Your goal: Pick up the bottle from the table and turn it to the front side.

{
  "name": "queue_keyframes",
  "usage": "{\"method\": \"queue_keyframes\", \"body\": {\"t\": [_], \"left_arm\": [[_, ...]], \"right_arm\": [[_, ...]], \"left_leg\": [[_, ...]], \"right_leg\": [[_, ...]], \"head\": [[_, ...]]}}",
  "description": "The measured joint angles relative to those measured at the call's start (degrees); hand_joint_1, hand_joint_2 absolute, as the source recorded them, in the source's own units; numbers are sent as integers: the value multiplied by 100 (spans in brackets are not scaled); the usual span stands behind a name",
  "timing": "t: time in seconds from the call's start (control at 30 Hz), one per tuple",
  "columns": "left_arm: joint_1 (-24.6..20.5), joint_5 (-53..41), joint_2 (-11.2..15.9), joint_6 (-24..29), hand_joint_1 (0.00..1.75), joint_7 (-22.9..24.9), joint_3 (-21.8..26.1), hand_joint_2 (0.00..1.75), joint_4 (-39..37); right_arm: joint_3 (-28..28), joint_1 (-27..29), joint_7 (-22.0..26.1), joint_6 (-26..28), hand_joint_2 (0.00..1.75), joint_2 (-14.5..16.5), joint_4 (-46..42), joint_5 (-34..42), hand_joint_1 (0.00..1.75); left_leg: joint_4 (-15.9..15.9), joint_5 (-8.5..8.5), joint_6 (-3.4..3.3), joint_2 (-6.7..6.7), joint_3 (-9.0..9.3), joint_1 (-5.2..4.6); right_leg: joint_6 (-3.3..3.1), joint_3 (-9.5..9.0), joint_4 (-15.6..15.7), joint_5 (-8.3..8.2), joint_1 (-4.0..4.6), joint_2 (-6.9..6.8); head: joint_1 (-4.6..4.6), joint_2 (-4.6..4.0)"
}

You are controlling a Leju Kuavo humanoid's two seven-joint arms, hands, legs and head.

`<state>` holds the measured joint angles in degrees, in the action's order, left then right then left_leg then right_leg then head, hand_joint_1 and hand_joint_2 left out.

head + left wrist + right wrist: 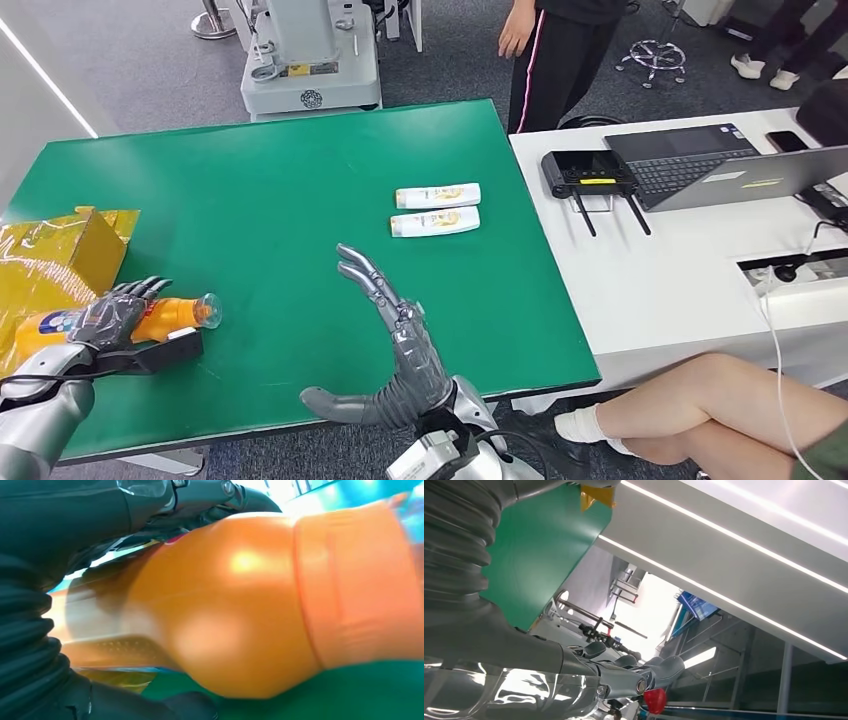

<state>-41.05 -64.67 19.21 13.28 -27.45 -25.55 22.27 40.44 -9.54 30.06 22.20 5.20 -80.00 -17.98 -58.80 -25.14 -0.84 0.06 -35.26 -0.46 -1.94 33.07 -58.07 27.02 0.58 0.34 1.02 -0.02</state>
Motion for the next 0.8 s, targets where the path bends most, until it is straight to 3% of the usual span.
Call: {"method": "queue_keyframes", "body": {"t": [0.43,0.8], "left_arm": [[-119,48,132,-790,0,-68,2,175,-5],[-458,347,362,-2070,0,-598,-2,175,25]], "right_arm": [[-1,-47,58,29,175,1,45,129,0],[-48,-100,-1,66,175,28,37,122,0]], "left_leg": [[2,4,6,-1,16,0],[1,7,10,0,16,2]], "right_leg": [[-1,-12,-5,0,0,-1],[-3,-9,-7,-2,1,0]], "head": [[-1,0],[-1,0]]}}
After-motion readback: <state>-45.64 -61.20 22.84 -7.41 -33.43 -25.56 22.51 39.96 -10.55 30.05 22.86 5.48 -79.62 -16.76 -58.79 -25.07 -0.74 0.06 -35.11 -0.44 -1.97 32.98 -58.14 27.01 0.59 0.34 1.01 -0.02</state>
